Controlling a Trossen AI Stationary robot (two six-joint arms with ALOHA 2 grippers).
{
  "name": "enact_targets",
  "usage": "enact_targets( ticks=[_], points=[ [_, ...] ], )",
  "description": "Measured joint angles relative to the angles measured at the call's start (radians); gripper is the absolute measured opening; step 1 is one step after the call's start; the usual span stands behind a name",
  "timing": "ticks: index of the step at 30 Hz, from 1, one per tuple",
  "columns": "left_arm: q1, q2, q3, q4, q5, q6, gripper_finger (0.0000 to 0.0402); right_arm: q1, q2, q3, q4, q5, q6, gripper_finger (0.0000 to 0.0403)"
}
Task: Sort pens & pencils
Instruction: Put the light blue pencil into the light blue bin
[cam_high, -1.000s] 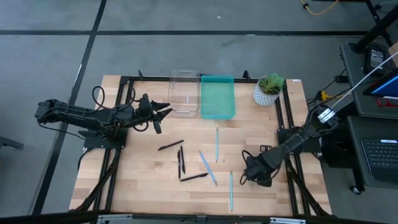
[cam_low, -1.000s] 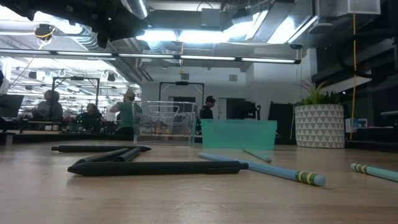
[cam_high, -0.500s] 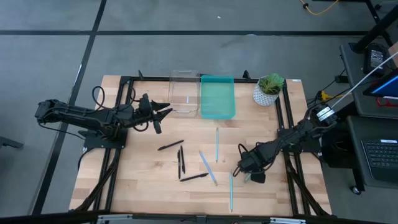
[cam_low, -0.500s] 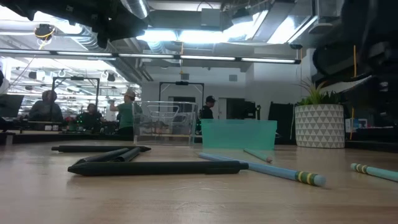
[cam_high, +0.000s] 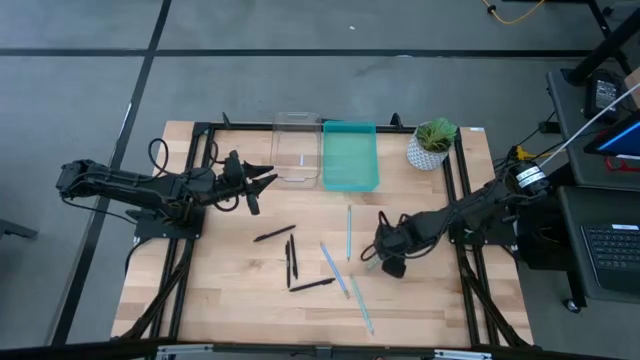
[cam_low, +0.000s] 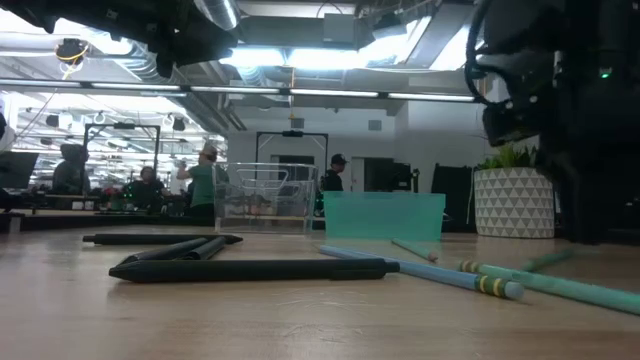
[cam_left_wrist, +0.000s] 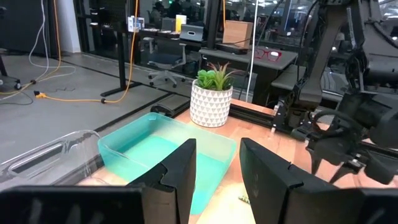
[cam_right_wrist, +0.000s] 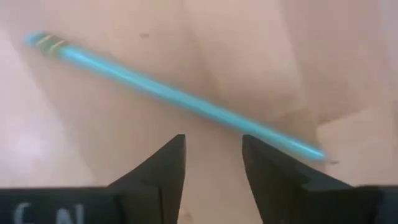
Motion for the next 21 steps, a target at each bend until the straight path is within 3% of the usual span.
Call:
enact_targets(
  ticks=[6, 12, 17, 21],
  points=[
    [0.000, 0.000, -0.001, -0.010, 0.000, 0.000, 0.0118, -0.010, 0.000, 0.000, 0.125, 0.014, -0.217, 0.0215],
    [0.000, 0.000, -0.001, -0.010, 0.000, 0.000, 0.0118, -0.067, 0.024, 0.000, 0.135, 0.077, -0.317, 0.0267],
    [0.000, 0.000, -0.001, -0.010, 0.000, 0.000, 0.0118, -0.136, 0.061, 0.001, 0.211, 0.066, -0.400, 0.0274],
    [0.000, 0.000, -0.001, -0.011, 0.000, 0.000, 0.0118, -0.163, 0.097, 0.003, 0.218, 0.054, -0.371, 0.0274]
  ],
)
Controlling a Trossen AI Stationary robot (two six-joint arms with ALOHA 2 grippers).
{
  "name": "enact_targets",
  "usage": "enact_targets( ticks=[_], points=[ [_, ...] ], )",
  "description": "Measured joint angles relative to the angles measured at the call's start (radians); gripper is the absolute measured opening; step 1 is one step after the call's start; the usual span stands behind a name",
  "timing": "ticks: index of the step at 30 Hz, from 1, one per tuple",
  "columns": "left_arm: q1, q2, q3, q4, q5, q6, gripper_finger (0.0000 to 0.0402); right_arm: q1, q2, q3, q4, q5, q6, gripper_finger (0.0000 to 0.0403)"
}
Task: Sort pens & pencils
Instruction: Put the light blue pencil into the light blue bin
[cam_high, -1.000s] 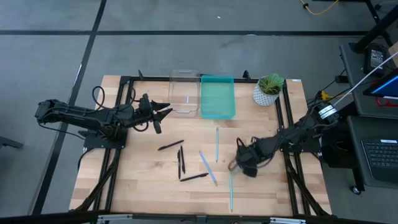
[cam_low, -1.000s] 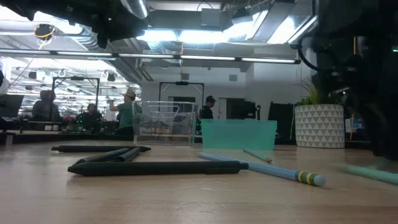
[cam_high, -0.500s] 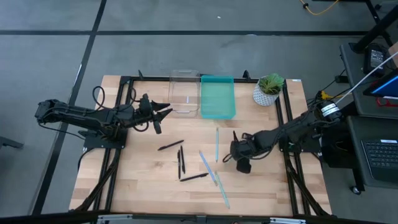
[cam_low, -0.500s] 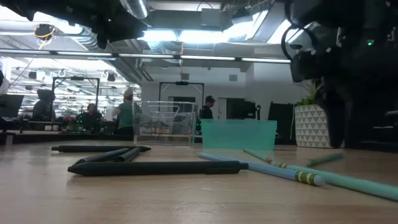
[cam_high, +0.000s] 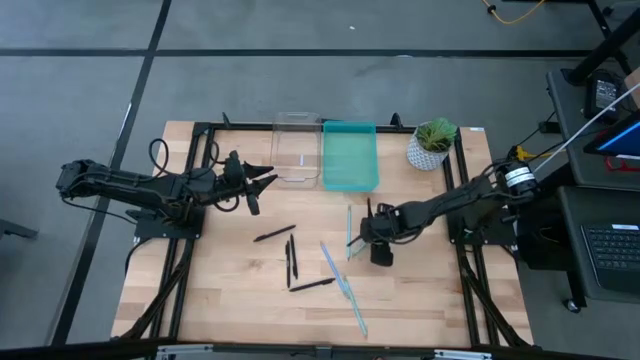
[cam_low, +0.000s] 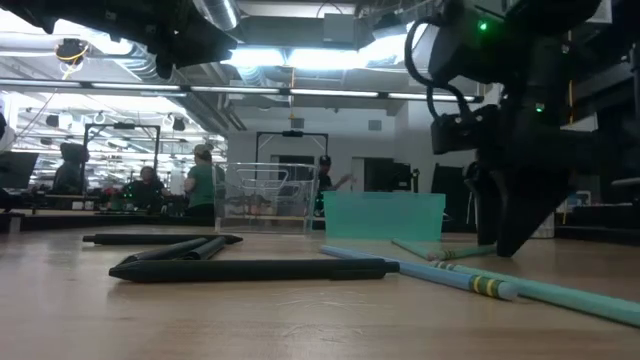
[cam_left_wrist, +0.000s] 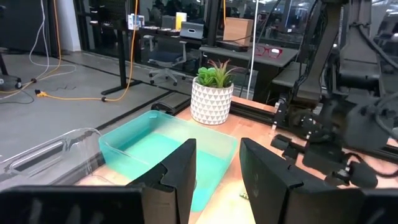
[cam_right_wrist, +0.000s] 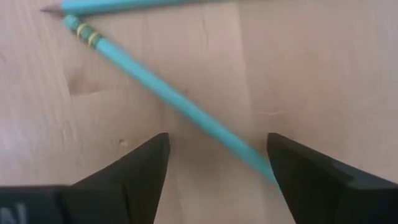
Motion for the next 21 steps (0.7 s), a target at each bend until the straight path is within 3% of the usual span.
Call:
enact_targets(
  ticks=[5, 21],
  points=[
    [0.000, 0.000, 0.000, -0.006, 0.000, 0.000, 0.0118, -0.012, 0.040, 0.005, -0.004, 0.000, 0.116, 0.0272],
    [0.000, 0.000, 0.000, -0.008, 0.000, 0.000, 0.0118, -0.010, 0.040, 0.004, 0.007, -0.005, 0.783, 0.0248]
  ],
)
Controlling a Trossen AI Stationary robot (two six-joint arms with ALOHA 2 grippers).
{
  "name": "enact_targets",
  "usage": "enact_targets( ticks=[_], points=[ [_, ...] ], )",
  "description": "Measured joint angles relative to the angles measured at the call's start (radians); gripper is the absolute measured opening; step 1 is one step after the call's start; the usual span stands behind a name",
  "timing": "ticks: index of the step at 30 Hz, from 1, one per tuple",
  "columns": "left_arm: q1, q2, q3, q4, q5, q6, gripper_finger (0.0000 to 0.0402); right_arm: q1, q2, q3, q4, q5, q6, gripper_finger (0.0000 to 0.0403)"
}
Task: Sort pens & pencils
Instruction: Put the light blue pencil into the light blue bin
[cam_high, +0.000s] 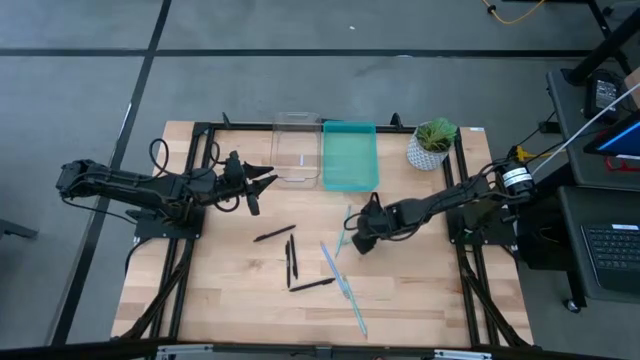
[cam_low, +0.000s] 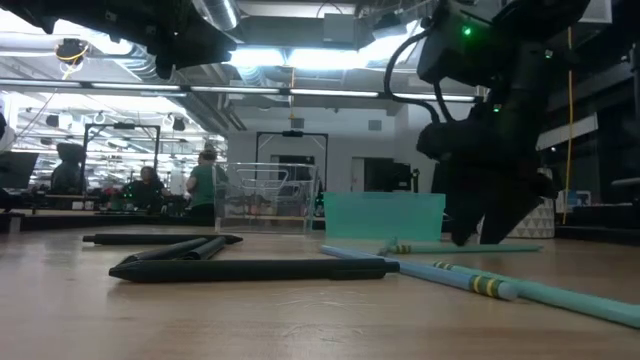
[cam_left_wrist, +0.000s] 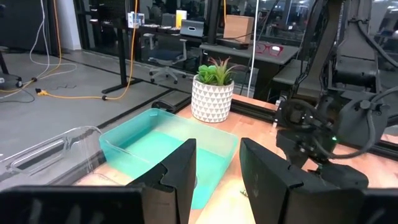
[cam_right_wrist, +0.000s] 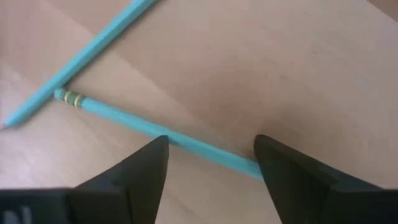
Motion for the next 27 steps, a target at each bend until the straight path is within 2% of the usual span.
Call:
enact_targets(
  ticks=[3, 14, 19, 23, 27],
  points=[
    [0.000, 0.000, 0.000, -0.001, 0.000, 0.000, 0.0118, 0.000, 0.000, 0.000, 0.002, 0.004, -0.020, 0.0247],
    [0.000, 0.000, 0.000, -0.016, 0.000, 0.000, 0.0118, -0.003, -0.002, 0.100, -0.042, 0.001, -0.489, 0.0248],
    [0.000, 0.000, 0.000, -0.016, 0.000, 0.000, 0.0118, -0.003, 0.001, 0.097, -0.066, -0.001, -0.596, 0.0248],
    [0.000, 0.000, 0.000, -0.016, 0.000, 0.000, 0.0118, -0.009, 0.020, 0.092, -0.087, 0.061, -0.638, 0.0248],
    [0.000, 0.000, 0.000, -0.016, 0.000, 0.000, 0.0118, -0.026, 0.047, 0.098, -0.082, 0.034, -0.673, 0.0248]
  ],
)
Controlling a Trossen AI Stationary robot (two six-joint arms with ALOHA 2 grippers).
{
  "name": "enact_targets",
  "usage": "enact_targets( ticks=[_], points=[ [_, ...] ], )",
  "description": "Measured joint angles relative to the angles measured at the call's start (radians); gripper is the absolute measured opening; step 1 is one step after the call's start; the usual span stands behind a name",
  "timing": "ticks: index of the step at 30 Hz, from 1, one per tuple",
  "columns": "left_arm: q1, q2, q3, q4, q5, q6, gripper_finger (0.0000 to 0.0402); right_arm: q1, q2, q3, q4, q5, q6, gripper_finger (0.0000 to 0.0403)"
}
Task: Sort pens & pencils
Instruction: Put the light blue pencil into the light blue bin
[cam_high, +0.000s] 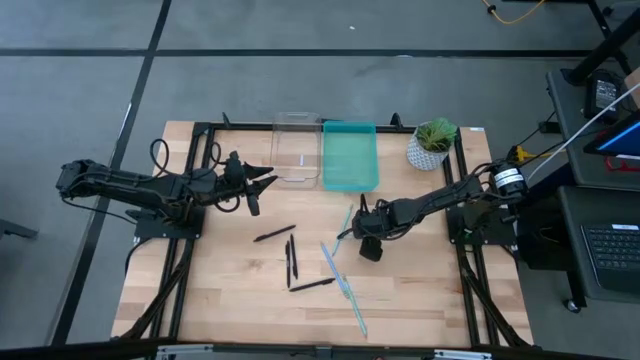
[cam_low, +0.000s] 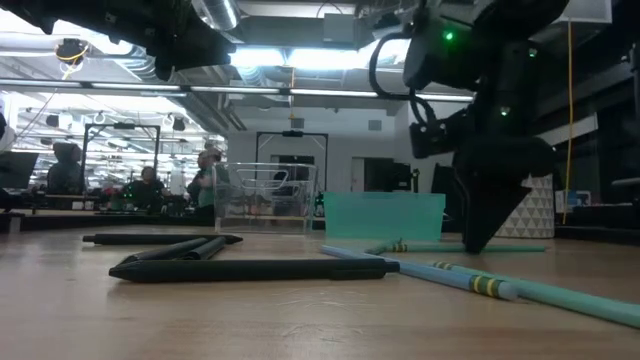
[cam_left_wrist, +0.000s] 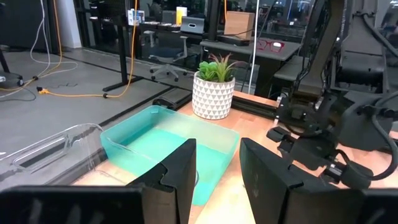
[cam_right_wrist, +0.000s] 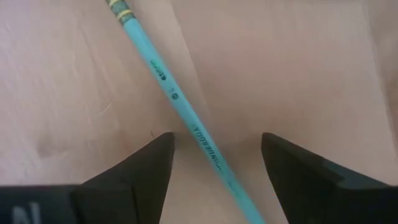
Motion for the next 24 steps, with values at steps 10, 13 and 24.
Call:
enact_targets(
  ticks=[10, 13, 24],
  points=[
    [0.000, 0.000, 0.000, 0.001, 0.000, -0.002, 0.0118, -0.005, 0.041, 0.004, -0.009, -0.050, -0.018, 0.0234],
    [0.000, 0.000, 0.000, 0.001, 0.000, -0.003, 0.0118, -0.004, 0.041, 0.004, -0.007, -0.052, -0.015, 0.0210],
    [0.000, 0.000, 0.000, 0.001, 0.000, -0.004, 0.0118, 0.023, 0.042, 0.003, 0.006, -0.048, 0.014, 0.0085]
  ],
)
